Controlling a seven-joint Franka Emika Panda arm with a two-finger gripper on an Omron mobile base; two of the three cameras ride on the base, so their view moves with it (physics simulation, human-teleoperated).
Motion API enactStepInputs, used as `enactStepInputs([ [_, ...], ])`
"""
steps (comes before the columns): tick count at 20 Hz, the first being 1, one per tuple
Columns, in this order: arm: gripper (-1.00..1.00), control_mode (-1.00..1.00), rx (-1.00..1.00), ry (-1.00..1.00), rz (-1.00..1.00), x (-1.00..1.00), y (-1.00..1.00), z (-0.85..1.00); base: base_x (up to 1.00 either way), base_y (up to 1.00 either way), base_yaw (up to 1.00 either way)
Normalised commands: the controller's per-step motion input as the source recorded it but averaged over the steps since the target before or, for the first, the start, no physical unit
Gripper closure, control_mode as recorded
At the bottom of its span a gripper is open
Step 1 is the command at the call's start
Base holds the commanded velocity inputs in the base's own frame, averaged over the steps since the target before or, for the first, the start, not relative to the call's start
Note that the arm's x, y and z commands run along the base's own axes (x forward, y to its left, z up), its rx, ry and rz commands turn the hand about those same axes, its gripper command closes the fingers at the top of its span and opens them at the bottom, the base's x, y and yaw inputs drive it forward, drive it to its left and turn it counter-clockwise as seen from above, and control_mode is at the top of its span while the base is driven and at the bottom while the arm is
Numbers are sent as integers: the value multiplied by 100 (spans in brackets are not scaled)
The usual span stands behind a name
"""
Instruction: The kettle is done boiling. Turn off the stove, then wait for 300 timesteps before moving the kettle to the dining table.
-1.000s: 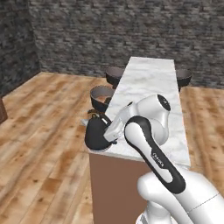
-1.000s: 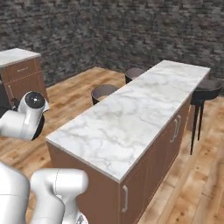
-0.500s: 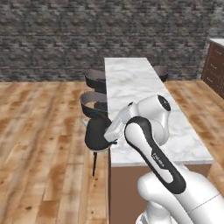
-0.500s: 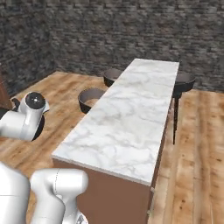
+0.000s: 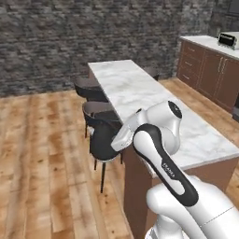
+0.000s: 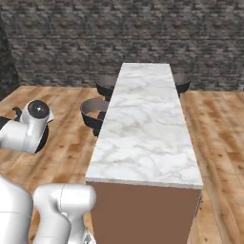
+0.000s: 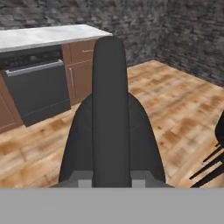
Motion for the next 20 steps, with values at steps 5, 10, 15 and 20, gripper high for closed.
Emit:
enactStepInputs([
  [5,100,100,0,0,0,0,0,0,11,75,-48],
  [10,100,100,0,0,0,0,0,0,14,73,-49],
  [15,100,100,0,0,0,0,0,0,17,71,-50],
  [20,100,100,0,0,0,0,0,0,28,70,-51],
])
